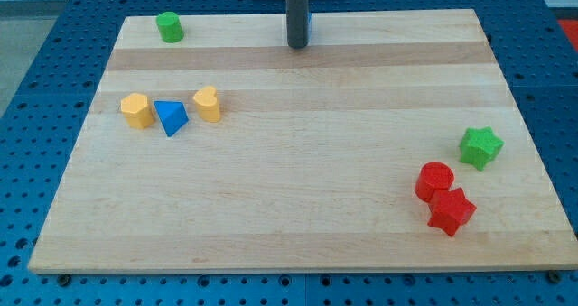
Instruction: Move your arm to the left side of the board
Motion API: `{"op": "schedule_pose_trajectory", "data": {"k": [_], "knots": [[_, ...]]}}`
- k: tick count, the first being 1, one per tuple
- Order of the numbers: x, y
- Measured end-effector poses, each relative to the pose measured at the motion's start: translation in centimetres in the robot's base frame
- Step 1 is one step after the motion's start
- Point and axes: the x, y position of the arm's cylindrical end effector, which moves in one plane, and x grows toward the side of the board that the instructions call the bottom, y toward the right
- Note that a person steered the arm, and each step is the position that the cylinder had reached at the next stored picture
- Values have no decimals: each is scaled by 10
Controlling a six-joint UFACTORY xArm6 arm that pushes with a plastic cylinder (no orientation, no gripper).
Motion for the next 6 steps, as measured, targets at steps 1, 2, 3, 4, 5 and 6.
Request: {"op": "schedule_pose_trajectory", "data": {"k": [1,2,3,4,5,6], "knots": [[32,14],[83,16],[134,13],[189,-16],[229,-80],[239,-162]]}}
